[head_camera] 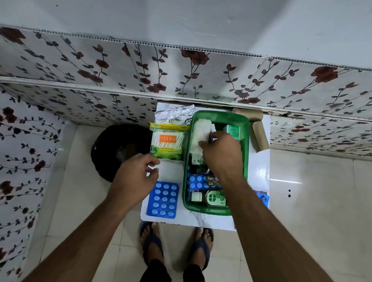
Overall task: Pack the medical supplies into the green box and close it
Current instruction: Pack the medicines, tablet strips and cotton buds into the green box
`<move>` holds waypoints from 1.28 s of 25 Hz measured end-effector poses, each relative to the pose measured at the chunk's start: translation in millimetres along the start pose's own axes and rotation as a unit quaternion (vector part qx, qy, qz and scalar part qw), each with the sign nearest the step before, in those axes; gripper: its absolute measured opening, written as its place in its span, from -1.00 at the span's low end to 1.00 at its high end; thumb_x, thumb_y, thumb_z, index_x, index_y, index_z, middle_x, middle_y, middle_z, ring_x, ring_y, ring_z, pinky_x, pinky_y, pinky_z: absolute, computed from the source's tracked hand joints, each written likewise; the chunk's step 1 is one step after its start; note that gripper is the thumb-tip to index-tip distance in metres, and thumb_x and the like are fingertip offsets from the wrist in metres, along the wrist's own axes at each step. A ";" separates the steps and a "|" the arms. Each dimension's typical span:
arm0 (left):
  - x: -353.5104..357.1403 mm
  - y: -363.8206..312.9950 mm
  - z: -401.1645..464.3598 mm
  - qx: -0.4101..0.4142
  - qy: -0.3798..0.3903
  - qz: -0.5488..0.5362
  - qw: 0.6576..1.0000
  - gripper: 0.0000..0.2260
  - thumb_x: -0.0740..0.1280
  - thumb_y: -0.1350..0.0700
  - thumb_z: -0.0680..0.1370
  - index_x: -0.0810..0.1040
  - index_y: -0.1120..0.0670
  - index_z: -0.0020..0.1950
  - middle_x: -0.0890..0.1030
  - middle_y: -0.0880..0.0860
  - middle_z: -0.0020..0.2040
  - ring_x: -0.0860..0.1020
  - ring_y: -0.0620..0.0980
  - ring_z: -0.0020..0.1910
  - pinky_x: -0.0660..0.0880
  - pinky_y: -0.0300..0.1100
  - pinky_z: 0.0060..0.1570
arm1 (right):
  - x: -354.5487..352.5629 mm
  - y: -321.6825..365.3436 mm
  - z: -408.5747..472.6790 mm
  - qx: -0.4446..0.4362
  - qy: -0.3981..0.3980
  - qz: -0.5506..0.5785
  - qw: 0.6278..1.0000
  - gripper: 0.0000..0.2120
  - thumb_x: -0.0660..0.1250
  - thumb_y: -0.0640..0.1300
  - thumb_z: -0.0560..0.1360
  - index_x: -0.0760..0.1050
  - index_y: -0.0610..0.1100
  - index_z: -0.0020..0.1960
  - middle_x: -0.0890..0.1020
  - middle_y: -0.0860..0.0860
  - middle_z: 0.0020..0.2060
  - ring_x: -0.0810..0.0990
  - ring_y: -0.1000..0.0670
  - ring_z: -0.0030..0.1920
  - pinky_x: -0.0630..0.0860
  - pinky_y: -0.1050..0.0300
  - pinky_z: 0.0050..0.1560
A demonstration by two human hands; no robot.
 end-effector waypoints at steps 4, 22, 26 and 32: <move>6.3 17.1 -16.6 -0.075 0.009 -0.012 0.997 -0.83 0.42 0.16 0.47 0.61 0.09 0.05 0.63 0.03 -0.12 0.61 -0.02 -0.15 0.56 -0.09 -0.09 | -61.1 -26.5 -42.6 -0.006 -0.153 0.073 0.985 -0.83 0.37 -0.08 0.49 0.62 -0.07 0.05 0.70 0.02 -0.17 0.65 -0.03 -0.20 0.51 0.16 -0.16; 38.6 20.9 -38.3 -0.094 0.022 0.047 0.994 -0.65 0.54 0.13 0.34 0.37 -0.02 -0.12 0.54 0.01 -0.26 0.54 0.11 -0.25 0.53 0.05 -0.24 | -46.9 -189.3 -81.5 0.211 -0.030 0.033 0.976 -0.62 0.53 -0.11 0.35 0.45 -0.09 0.08 0.61 0.01 -0.13 0.59 -0.07 -0.14 0.47 0.07 -0.18; 14.7 14.6 -44.4 -0.087 0.003 -0.066 0.994 -0.74 0.46 0.27 0.42 0.51 -0.08 -0.16 0.56 -0.07 -0.33 0.51 -0.07 -0.33 0.53 0.00 -0.17 | -61.4 -184.5 -83.0 0.198 -0.009 0.122 0.973 -0.76 0.52 -0.22 0.38 0.49 -0.13 -0.05 0.61 -0.02 -0.25 0.61 -0.10 -0.20 0.50 0.11 -0.29; -36.6 -56.6 -40.4 -0.027 -0.043 -0.253 0.966 -0.64 0.35 0.39 0.49 0.50 -0.12 -0.11 0.63 0.05 -0.10 0.63 -0.06 -0.14 0.60 -0.15 -0.20 | -98.4 -161.4 -81.5 0.155 -0.078 0.270 0.947 -0.82 0.48 -0.26 0.43 0.53 -0.16 -0.01 0.64 -0.06 -0.16 0.66 -0.10 -0.18 0.58 0.02 -0.18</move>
Point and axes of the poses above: each hand's wrist, its own z-axis towards the middle knuckle, its own x-axis out of the palm, y = z × x, the point moved 2 cm from there along z, towards the middle knuckle
